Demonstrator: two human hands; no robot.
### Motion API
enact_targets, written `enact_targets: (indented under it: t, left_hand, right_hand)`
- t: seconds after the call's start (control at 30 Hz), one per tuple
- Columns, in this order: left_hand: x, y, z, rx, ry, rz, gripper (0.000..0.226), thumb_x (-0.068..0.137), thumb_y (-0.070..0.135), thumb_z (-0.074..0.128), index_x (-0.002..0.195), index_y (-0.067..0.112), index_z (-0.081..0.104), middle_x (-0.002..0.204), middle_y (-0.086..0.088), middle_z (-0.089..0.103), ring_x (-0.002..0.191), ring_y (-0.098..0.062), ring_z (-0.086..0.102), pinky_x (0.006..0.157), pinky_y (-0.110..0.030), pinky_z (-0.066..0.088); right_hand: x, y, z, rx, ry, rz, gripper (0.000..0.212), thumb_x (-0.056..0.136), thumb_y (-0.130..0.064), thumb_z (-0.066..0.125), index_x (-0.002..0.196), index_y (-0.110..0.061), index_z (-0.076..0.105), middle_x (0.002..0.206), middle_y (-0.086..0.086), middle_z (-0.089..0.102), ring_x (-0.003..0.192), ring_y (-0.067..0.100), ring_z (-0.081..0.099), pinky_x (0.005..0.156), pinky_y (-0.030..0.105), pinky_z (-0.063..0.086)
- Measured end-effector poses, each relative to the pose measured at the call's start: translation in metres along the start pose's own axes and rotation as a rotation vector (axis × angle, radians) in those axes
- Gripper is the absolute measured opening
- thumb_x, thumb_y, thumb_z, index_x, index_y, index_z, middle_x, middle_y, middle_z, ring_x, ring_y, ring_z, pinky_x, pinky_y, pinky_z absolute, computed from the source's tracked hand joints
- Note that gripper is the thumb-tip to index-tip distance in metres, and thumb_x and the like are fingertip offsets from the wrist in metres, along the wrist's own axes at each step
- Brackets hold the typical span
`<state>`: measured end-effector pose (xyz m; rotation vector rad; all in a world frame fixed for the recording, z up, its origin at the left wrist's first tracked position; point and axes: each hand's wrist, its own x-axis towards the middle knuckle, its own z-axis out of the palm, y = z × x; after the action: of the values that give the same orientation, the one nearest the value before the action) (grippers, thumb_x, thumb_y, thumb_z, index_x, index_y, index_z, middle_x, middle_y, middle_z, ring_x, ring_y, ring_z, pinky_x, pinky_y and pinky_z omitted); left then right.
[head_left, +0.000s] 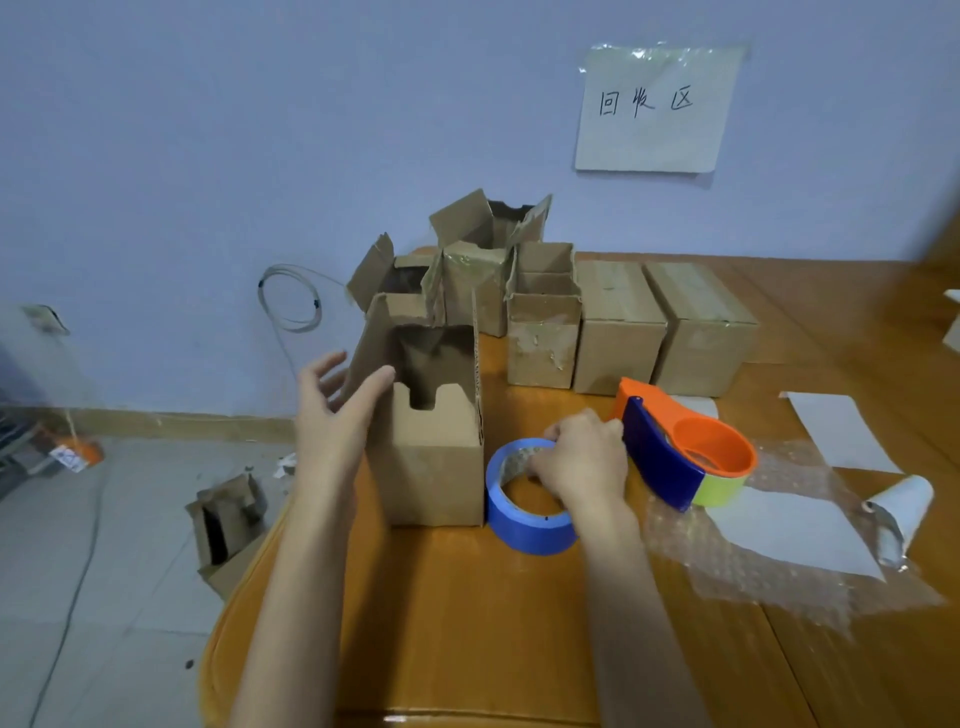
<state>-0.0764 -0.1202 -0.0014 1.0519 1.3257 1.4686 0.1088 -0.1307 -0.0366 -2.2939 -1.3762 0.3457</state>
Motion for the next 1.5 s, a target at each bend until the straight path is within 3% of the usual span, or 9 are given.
enact_targets:
  t: [0.13, 0.27, 0.4, 0.5, 0.63, 0.83, 1.0, 1.3, 1.5]
  left_hand:
    - [-0.004, -0.002, 0.013, -0.111, -0.008, -0.218, 0.034, 0.091, 0.027, 0.06, 0.124, 0.018, 0.055, 0.101, 0.002, 0.062, 0.086, -0.01, 0.056, 0.066, -0.025, 0.04]
    - [0.0, -0.004, 0.016, -0.113, 0.017, -0.236, 0.022, 0.088, 0.026, 0.054, 0.105, 0.013, 0.059, 0.084, 0.003, 0.057, 0.084, -0.016, 0.051, 0.069, -0.029, 0.038]
    - [0.0, -0.004, 0.017, -0.111, 0.007, -0.225, 0.007, 0.084, 0.019, 0.049, 0.089, 0.014, 0.05, 0.072, 0.002, 0.046, 0.073, -0.015, 0.044, 0.065, -0.031, 0.032]
    - [-0.002, -0.001, 0.017, -0.117, -0.003, -0.231, 0.012, 0.084, 0.015, 0.045, 0.073, 0.017, 0.039, 0.066, 0.002, 0.037, 0.065, -0.013, 0.036, 0.06, -0.031, 0.028]
    - [-0.005, 0.002, 0.015, -0.16, -0.017, -0.209, 0.027, 0.082, 0.009, 0.04, 0.061, 0.021, 0.028, 0.059, 0.004, 0.029, 0.059, -0.012, 0.029, 0.056, -0.029, 0.024]
    - [-0.007, 0.005, 0.018, -0.187, -0.032, -0.209, 0.031, 0.082, 0.008, 0.04, 0.055, 0.017, 0.03, 0.045, 0.01, 0.036, 0.055, -0.011, 0.036, 0.055, -0.025, 0.028]
    - [-0.007, 0.005, 0.021, -0.194, -0.019, -0.222, 0.027, 0.08, 0.008, 0.041, 0.057, 0.019, 0.032, 0.05, 0.008, 0.037, 0.053, -0.011, 0.037, 0.053, -0.025, 0.029]
    - [-0.008, 0.003, 0.022, -0.165, -0.005, -0.196, 0.023, 0.078, 0.006, 0.039, 0.061, 0.018, 0.028, 0.06, 0.004, 0.034, 0.052, -0.009, 0.036, 0.053, -0.026, 0.028]
    - [-0.005, -0.002, 0.024, -0.15, -0.005, -0.184, 0.019, 0.077, 0.007, 0.039, 0.064, 0.018, 0.031, 0.062, 0.001, 0.032, 0.055, -0.011, 0.032, 0.054, -0.027, 0.026]
  right_hand:
    - [0.001, 0.001, -0.004, 0.082, 0.044, 0.018, 0.007, 0.084, -0.015, 0.071, 0.086, -0.022, 0.069, 0.074, -0.01, 0.029, 0.105, 0.025, 0.05, 0.096, 0.039, 0.046]
    - [0.01, 0.003, -0.033, 0.281, -0.149, 0.014, 0.021, 0.071, -0.015, 0.083, 0.075, -0.021, 0.063, 0.077, -0.001, 0.064, 0.081, 0.018, 0.065, 0.078, 0.039, 0.056]
    - [0.002, 0.002, -0.067, 0.306, -0.242, -0.083, 0.025, 0.07, -0.024, 0.084, 0.083, -0.017, 0.064, 0.071, 0.001, 0.064, 0.062, 0.016, 0.058, 0.06, 0.03, 0.047]
    - [-0.009, -0.004, -0.097, 0.393, -0.257, -0.186, 0.033, 0.072, -0.033, 0.083, 0.091, -0.017, 0.062, 0.08, 0.0, 0.061, 0.068, 0.014, 0.056, 0.062, 0.028, 0.044]
    - [-0.013, -0.024, -0.117, 0.502, -0.114, -0.217, 0.042, 0.081, -0.039, 0.074, 0.112, -0.02, 0.052, 0.107, 0.001, 0.057, 0.094, 0.017, 0.06, 0.085, 0.039, 0.051]
    - [-0.001, -0.074, -0.128, 0.74, 0.172, -0.268, 0.022, 0.09, -0.028, 0.058, 0.109, -0.024, 0.048, 0.117, -0.002, 0.045, 0.093, 0.013, 0.053, 0.081, 0.031, 0.041]
    - [0.009, -0.12, -0.1, 0.607, 0.106, -0.372, 0.027, 0.091, -0.023, 0.047, 0.117, -0.026, 0.05, 0.115, -0.002, 0.035, 0.108, 0.024, 0.048, 0.088, 0.037, 0.043]
    - [0.011, -0.139, -0.061, 0.028, 0.107, -0.344, 0.032, 0.094, -0.027, 0.045, 0.118, -0.011, 0.059, 0.139, 0.011, 0.036, 0.127, 0.031, 0.031, 0.075, 0.032, 0.035]
    - [0.012, -0.142, -0.041, -0.13, 0.026, -0.375, 0.03, 0.092, -0.029, 0.049, 0.115, -0.012, 0.058, 0.133, 0.01, 0.041, 0.121, 0.029, 0.035, 0.075, 0.031, 0.033]
